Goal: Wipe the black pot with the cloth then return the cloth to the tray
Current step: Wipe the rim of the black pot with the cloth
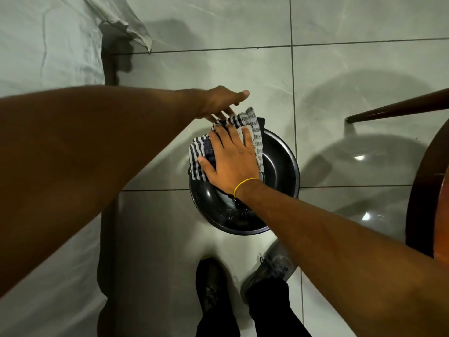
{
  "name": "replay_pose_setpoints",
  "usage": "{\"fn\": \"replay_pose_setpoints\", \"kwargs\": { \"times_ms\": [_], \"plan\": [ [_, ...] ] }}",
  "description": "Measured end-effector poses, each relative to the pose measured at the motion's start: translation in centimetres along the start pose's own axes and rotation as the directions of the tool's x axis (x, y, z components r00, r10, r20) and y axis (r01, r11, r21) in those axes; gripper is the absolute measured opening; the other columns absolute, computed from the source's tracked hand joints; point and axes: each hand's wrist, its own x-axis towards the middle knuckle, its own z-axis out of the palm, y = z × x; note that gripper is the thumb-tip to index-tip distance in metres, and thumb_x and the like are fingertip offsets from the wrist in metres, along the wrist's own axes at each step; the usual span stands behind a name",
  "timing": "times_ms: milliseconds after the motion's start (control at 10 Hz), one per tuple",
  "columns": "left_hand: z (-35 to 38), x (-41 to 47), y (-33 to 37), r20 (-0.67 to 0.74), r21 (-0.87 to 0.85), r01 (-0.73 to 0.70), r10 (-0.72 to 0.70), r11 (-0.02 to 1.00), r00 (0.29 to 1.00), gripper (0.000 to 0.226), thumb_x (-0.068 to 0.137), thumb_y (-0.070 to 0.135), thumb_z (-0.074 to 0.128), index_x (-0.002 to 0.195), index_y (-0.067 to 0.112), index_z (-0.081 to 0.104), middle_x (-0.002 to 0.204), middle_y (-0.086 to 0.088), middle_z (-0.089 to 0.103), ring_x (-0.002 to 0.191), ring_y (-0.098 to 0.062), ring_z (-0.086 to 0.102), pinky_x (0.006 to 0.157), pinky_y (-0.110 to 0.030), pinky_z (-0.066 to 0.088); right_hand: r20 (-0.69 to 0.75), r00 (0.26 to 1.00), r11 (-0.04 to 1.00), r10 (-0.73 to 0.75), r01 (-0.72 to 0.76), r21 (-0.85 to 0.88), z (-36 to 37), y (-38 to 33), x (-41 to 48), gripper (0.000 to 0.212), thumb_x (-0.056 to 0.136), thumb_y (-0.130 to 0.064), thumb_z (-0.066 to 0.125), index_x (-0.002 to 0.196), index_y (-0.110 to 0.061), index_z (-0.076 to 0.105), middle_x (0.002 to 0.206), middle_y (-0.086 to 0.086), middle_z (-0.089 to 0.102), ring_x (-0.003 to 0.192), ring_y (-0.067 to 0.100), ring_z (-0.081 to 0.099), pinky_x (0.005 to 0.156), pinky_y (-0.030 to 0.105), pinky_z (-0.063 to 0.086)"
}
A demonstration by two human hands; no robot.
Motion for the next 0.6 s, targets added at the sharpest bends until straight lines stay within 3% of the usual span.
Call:
{"fn": "replay_pose_setpoints", "kwargs": {
  "times_ms": [100, 200, 300, 400, 500, 600],
  "plan": [
    [1.4, 0.2, 2.8, 0.052, 0.13, -0.046, 0.04, 0.99, 0.998, 0.037, 0.099, 0.046, 0.066, 0.118, 0.015, 0.073, 0.106, 0.0, 0.071, 0.099, -0.023, 0.064, 0.083, -0.035, 0.055, 0.03, 0.999, 0.999, -0.027, 0.028, -0.027, -0.2, 0.0, -0.1, 0.079, 0.106, -0.067, 0.034, 0.163, -0.014, 0.044, 0.173, 0.01, 0.041, 0.161, 0.035, 0.033, 0.134, 0.064, 0.013],
    [3.0, 0.4, 3.8, 0.083, 0.219, -0.035, 0.017, 0.975, 0.996, 0.007, 0.098, 0.028, 0.068, 0.091, 0.03, 0.069, 0.091, 0.009, 0.065, 0.103, -0.019, 0.061, 0.076, -0.027, 0.05, 0.063, 0.995, 0.996, -0.072, 0.075, -0.049, -0.2, -0.2, -0.9, 0.081, 0.107, -0.068, 0.03, 0.166, -0.014, 0.041, 0.174, 0.01, 0.038, 0.163, 0.036, 0.03, 0.134, 0.065, 0.013],
    [3.4, -0.1, 3.7, 0.12, 0.171, 0.011, -0.032, 0.985, 0.992, 0.005, 0.097, 0.024, 0.07, 0.092, 0.027, 0.069, 0.092, 0.007, 0.066, 0.096, -0.018, 0.064, 0.081, -0.031, 0.05, 0.087, 0.985, 0.987, -0.15, 0.155, -0.044, 0.2, -0.2, -2.5, 0.081, 0.107, -0.067, 0.032, 0.166, -0.013, 0.041, 0.174, 0.011, 0.037, 0.163, 0.037, 0.03, 0.134, 0.065, 0.014],
    [3.4, -0.2, 3.0, 0.198, 0.199, 0.075, -0.115, 0.977, 0.974, 0.005, 0.095, 0.025, 0.071, 0.09, 0.024, 0.069, 0.091, 0.002, 0.065, 0.082, -0.015, 0.062, 0.074, -0.032, 0.051, 0.116, 0.961, 0.964, -0.252, 0.26, -0.06, 0.7, -0.5, -3.9, 0.081, 0.107, -0.067, 0.032, 0.166, -0.012, 0.04, 0.175, 0.012, 0.035, 0.163, 0.038, 0.028, 0.134, 0.066, 0.014],
    [3.9, -0.4, 2.4, 0.245, 0.211, 0.047, -0.1, 0.976, 0.964, 0.003, 0.097, 0.02, 0.071, 0.094, 0.022, 0.072, 0.092, 0.002, 0.068, 0.095, -0.02, 0.062, 0.073, -0.028, 0.051, 0.134, 0.953, 0.955, -0.273, 0.285, -0.082, 0.9, -0.7, -4.2, 0.082, 0.107, -0.067, 0.031, 0.167, -0.011, 0.038, 0.176, 0.013, 0.034, 0.164, 0.038, 0.026, 0.134, 0.066, 0.014],
    [4.0, 0.2, 2.3, 0.243, 0.188, 0.049, -0.095, 0.981, 0.965, 0.005, 0.098, 0.016, 0.069, 0.101, 0.019, 0.072, 0.094, 0.004, 0.07, 0.091, -0.015, 0.065, 0.077, -0.027, 0.052, 0.151, 0.952, 0.955, -0.267, 0.282, -0.088, 0.9, -0.6, -4.1, 0.083, 0.107, -0.068, 0.03, 0.167, -0.011, 0.038, 0.176, 0.013, 0.034, 0.164, 0.038, 0.026, 0.133, 0.066, 0.015]
  ]
}}
